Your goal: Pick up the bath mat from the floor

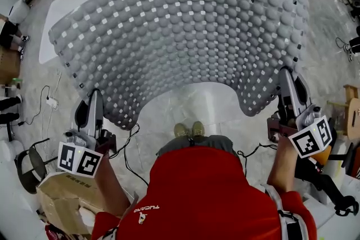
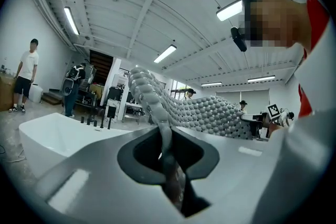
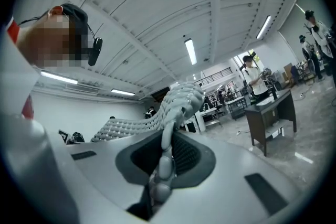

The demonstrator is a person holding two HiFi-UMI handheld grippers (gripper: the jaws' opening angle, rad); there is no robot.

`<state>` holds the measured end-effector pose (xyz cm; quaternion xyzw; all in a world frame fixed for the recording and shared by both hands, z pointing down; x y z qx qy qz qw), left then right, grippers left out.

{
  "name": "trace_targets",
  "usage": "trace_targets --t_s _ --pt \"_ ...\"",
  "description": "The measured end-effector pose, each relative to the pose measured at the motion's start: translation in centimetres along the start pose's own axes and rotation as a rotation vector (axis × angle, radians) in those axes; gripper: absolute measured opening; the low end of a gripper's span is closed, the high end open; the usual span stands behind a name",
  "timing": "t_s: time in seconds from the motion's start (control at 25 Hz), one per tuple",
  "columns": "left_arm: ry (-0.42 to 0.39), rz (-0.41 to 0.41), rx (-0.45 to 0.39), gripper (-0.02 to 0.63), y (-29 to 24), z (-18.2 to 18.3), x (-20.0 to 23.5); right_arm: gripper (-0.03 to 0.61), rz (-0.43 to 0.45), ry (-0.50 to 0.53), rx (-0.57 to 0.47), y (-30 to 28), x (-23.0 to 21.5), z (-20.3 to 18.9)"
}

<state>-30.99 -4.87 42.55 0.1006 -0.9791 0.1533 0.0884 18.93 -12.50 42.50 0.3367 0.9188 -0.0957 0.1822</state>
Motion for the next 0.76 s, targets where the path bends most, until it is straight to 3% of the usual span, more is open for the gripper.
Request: trace_targets --t_s 0.12,0.24,0.4,0.56,0.76 --pt "0.005 -0.016 0.006 0.046 0.6 0.8 -0.5 0.034 -0.017 -0.003 0.006 1.1 0.7 1.1" --pt "0.003 -0.005 0.056 0.046 -0.9 -0.2 -1.5 0.034 -0.029 -0.048 0.040 1.0 -2.0 -0.3" --pt "-0.054 0.008 -0.006 0.046 -5.1 -1.7 -1.3 0.034 0.007 -0.034 -0.031 -1.5 -6.5 -2.8" --pt "-0.040 0.017 0.028 0.046 -5.1 -3.6 -1.4 0.034 0.006 -0.054 0.006 -1.5 -7.1 -4.5" --pt "-0.099 0.027 -0.032 0.046 -6.2 -3.9 -0.7 0.034 0.052 -0.039 -0.065 -3.4 -8.5 -6.3"
Point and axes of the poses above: the fingertips, and each gripper's own axes: y backward along the fingers, x to its left, z out of its top, the point moved 9 cm from there along y, backward along the fingers, and after that the axes turned 5 degrees about z, right-handed, at the moved point
